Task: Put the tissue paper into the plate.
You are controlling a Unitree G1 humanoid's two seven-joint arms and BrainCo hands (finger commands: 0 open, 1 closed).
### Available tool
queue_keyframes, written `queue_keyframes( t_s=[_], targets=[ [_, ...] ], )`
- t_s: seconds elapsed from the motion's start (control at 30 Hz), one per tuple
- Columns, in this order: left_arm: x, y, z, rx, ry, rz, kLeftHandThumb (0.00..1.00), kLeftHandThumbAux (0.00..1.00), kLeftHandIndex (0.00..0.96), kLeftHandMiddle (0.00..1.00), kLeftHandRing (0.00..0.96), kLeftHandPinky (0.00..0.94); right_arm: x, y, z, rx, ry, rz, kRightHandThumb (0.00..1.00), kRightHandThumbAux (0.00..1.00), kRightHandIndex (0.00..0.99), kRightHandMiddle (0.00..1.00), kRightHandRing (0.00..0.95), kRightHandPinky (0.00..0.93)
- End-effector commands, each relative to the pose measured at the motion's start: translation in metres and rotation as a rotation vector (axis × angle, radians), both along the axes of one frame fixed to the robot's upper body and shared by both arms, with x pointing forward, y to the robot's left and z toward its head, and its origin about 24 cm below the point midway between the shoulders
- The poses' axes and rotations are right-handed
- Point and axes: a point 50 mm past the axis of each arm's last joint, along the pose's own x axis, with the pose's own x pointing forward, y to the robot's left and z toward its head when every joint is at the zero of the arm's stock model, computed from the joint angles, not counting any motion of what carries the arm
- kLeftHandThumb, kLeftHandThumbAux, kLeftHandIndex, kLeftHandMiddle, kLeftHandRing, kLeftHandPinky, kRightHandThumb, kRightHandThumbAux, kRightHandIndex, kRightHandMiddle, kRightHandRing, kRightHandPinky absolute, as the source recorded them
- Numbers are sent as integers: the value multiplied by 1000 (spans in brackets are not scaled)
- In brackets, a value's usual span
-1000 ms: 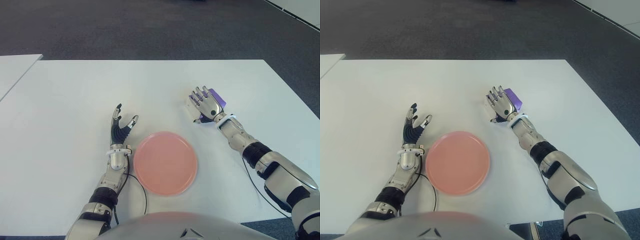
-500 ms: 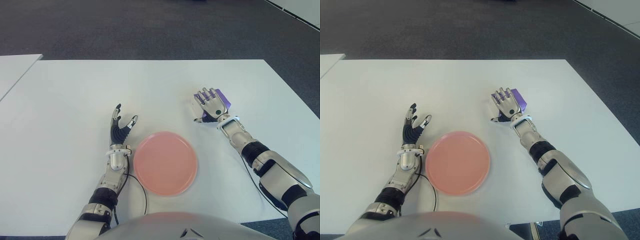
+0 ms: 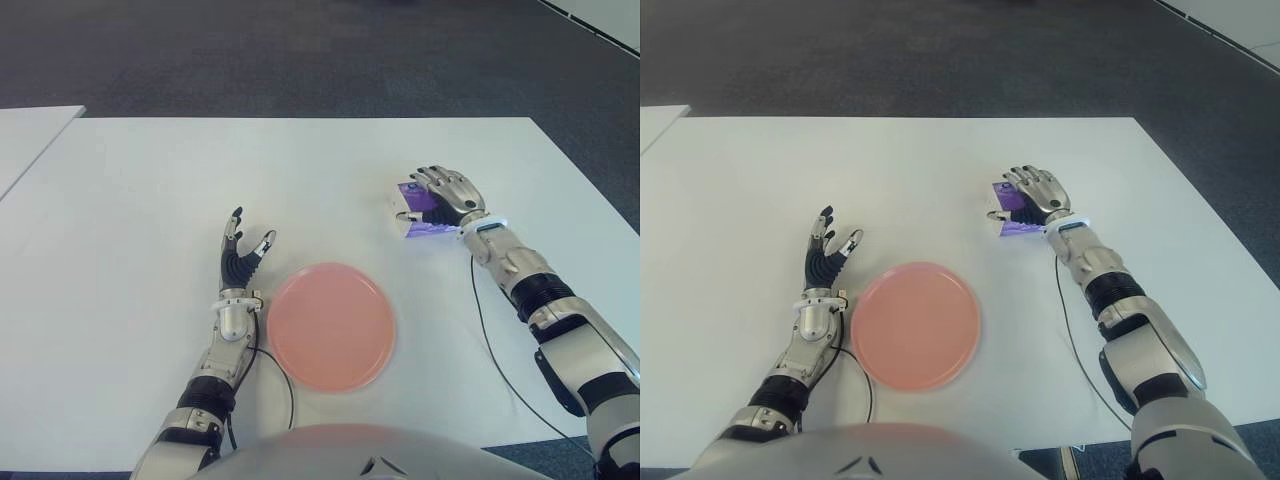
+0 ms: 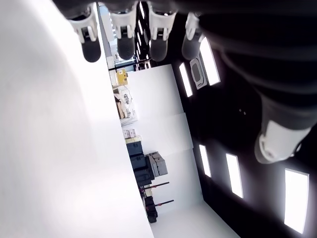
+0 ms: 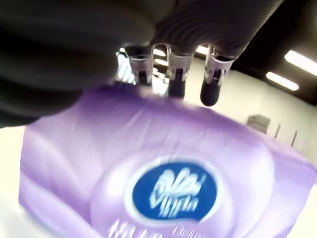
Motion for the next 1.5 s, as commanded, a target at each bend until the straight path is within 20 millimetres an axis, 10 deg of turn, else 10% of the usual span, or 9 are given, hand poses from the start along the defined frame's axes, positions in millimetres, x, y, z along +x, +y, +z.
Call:
queue_keyframes(
  t_s=[0.03, 0.63, 1.5],
  targets=[
    [-30, 10, -33, 3, 179, 17, 13, 541, 0, 0, 0, 0, -5, -11, 7, 168, 73, 0, 453, 139, 0, 0, 0, 0],
    [-31, 13, -34, 0, 188, 12, 19, 527, 0, 0, 0, 0, -37, -6, 75, 576, -48, 112, 541, 142, 0, 0, 0, 0],
    [-30, 15, -35, 18, 205, 1, 23, 523, 0, 0, 0, 0, -42, -13, 85, 489, -121, 65, 616, 166, 0, 0, 0, 0]
  ],
)
